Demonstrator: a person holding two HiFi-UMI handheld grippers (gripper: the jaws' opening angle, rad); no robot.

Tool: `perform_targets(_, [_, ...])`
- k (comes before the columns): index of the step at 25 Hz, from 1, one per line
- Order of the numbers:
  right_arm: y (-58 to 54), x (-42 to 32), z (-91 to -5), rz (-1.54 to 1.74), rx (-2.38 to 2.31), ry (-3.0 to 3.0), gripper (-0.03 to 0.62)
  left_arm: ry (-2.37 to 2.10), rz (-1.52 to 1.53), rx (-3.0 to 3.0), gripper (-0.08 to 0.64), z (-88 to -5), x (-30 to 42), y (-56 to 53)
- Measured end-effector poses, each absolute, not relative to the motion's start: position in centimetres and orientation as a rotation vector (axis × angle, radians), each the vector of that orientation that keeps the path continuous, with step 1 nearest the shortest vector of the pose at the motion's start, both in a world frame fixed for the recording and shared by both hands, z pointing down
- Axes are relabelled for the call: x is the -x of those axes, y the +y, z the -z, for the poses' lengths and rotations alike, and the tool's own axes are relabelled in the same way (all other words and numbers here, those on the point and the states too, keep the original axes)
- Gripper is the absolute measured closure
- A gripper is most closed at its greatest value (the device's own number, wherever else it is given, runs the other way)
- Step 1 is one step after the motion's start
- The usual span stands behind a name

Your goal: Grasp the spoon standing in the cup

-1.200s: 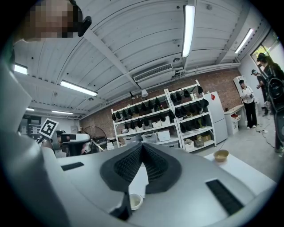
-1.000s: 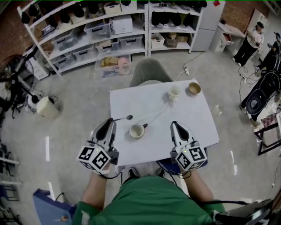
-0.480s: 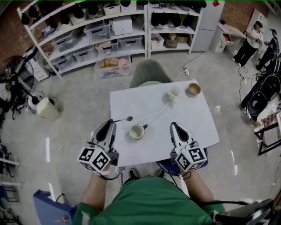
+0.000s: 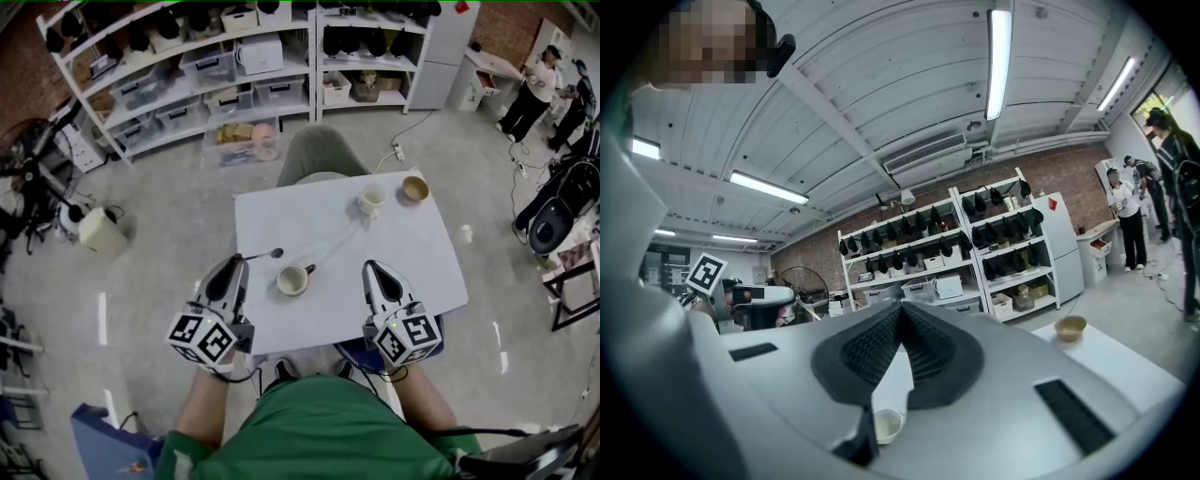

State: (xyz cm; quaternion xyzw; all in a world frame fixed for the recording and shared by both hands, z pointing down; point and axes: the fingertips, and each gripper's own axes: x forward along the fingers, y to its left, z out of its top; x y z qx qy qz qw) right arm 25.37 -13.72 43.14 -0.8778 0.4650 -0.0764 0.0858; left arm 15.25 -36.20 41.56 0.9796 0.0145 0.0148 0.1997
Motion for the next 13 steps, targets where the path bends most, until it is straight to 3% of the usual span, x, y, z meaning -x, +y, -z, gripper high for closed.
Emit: perform_targets(13, [-12.6, -25.5, -42.7, 0.197, 2.619, 1.421, 0.571, 0.046, -0.020, -2.755, 0.500, -41.4, -15.7, -34.7])
